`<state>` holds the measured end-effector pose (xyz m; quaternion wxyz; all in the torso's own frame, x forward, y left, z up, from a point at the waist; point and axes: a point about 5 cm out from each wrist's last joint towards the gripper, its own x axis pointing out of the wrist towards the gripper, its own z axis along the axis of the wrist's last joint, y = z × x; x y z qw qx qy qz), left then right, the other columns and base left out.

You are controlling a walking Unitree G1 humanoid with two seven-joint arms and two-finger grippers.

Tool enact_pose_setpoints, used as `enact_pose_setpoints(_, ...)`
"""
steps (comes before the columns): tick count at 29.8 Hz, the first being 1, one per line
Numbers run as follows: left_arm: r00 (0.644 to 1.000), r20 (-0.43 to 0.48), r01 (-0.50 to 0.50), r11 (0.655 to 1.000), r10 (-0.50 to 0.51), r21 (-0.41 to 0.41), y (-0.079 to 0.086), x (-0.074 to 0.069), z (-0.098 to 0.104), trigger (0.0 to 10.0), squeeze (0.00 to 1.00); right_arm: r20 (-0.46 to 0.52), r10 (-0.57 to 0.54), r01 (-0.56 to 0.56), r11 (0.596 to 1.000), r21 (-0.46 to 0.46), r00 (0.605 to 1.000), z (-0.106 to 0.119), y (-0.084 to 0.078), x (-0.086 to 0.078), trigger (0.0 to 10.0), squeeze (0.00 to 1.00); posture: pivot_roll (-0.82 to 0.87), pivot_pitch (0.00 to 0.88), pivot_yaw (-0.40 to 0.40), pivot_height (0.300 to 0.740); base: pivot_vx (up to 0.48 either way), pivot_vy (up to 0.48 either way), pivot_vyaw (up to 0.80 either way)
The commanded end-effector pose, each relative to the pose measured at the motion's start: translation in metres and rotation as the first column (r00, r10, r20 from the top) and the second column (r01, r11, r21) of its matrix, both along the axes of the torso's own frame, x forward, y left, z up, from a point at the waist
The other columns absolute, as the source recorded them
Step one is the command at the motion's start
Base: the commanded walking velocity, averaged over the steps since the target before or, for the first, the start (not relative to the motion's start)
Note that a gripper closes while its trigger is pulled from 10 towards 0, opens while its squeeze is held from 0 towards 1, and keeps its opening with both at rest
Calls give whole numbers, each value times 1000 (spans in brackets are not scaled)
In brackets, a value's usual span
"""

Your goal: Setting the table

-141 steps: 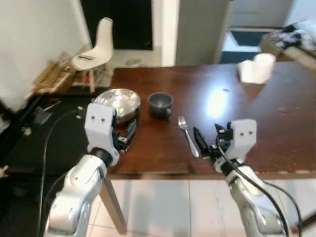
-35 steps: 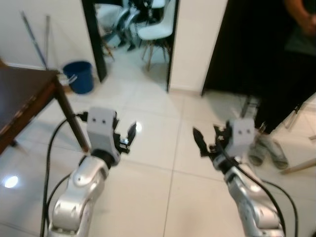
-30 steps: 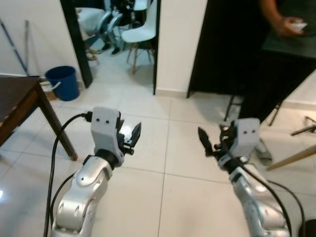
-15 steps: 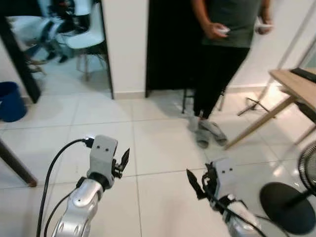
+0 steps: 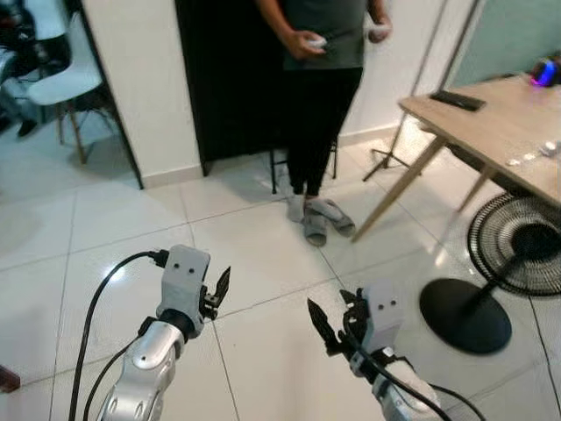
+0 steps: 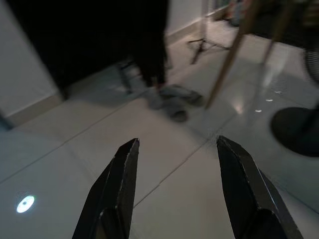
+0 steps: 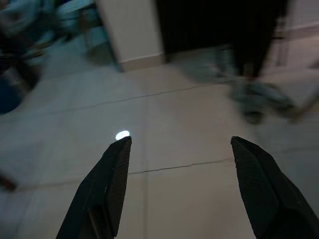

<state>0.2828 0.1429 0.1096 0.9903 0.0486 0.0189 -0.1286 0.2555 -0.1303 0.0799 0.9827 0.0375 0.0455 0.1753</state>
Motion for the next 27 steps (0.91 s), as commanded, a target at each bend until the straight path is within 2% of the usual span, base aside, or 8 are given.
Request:
enact_pose_setpoints(1, 1000, -4, 12, 1000, -12, -4, -2, 0, -3, 10000, 0, -3, -10, 10, 1000, 1, 1000, -2, -2, 0, 10000, 0, -40, 0, 94, 740, 0, 0, -781)
enact_pose_setpoints(19, 999, -2, 37, 999, -37, -12, -6, 0, -4, 10000, 0, 4, -65, 65, 998, -18, 998, -2, -11, 6, 10000, 0, -41, 0, 94, 740, 0, 0, -782)
enact_pose_setpoints(27, 999, -6, 37, 999, -37, -16, -7, 0, -5, 10000, 0, 0, -99, 99, 995, 32, 995, 2, -15, 9, 10000, 0, -39, 0, 91, 740, 0, 0, -782)
